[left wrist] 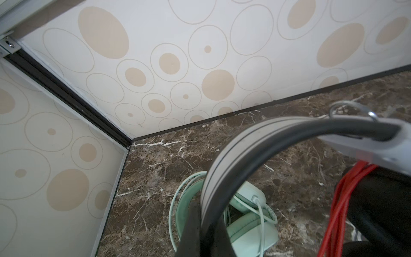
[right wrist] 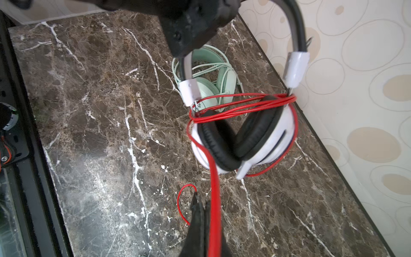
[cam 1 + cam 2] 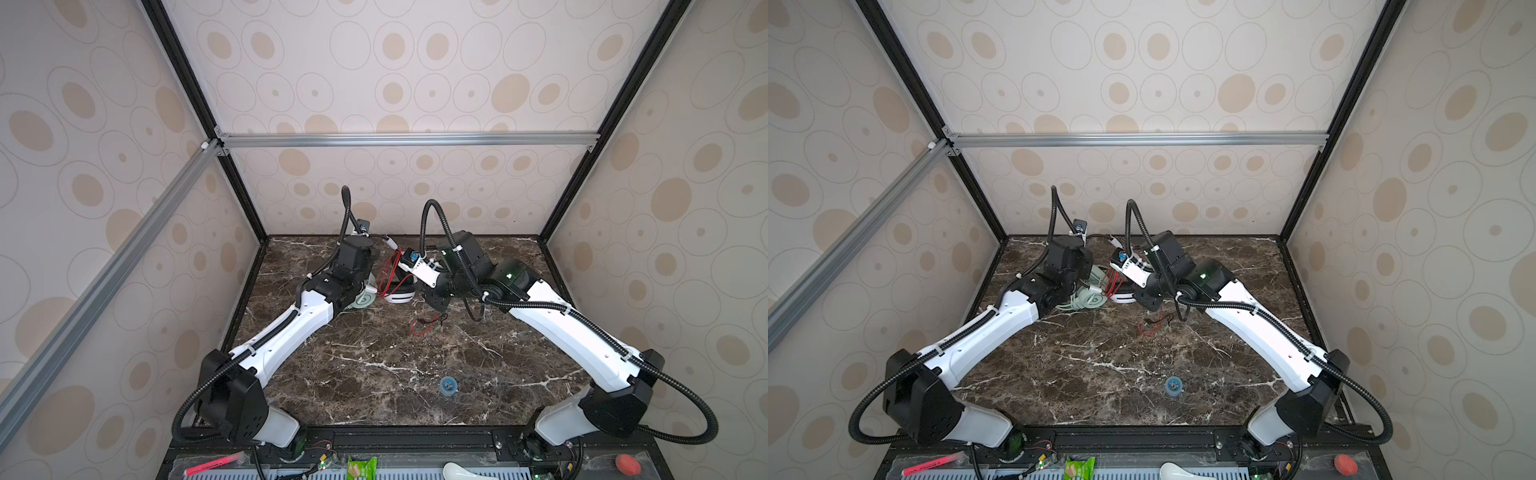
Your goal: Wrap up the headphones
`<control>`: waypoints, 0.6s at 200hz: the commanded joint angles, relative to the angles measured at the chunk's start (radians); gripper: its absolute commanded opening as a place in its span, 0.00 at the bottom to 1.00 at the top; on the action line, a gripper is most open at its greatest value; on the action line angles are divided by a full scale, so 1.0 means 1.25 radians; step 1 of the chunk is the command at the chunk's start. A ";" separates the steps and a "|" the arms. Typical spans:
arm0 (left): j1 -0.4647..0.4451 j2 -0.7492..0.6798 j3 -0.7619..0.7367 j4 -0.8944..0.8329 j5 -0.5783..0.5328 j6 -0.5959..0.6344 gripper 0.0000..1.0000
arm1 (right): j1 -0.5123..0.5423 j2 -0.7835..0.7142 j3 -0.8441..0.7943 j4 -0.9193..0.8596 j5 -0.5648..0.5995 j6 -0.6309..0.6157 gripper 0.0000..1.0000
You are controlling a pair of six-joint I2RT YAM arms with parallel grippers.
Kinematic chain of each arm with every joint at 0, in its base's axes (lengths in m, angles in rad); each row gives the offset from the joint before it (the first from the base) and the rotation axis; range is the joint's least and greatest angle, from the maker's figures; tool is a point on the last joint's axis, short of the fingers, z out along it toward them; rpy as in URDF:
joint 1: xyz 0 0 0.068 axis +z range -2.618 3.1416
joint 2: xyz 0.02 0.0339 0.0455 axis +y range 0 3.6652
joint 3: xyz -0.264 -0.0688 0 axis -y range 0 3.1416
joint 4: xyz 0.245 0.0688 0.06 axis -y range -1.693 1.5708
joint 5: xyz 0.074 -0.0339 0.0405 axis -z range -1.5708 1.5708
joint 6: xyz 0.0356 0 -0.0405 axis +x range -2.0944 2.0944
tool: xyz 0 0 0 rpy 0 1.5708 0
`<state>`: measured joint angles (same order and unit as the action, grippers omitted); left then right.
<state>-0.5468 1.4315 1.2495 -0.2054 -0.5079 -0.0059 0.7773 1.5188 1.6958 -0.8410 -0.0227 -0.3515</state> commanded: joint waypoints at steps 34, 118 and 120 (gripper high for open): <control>-0.018 -0.106 -0.022 -0.044 0.129 0.067 0.00 | -0.061 0.049 0.091 -0.046 0.039 -0.016 0.00; -0.018 -0.178 -0.042 -0.145 0.317 0.072 0.00 | -0.139 0.089 0.122 -0.071 -0.007 0.001 0.03; -0.018 -0.178 -0.042 -0.146 0.321 0.070 0.00 | -0.141 0.090 0.121 -0.070 -0.011 0.002 0.04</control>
<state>-0.5674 1.2537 1.1858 -0.3721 -0.2066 0.0792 0.6373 1.6257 1.8236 -0.9230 -0.0010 -0.3573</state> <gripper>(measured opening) 0.067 0.045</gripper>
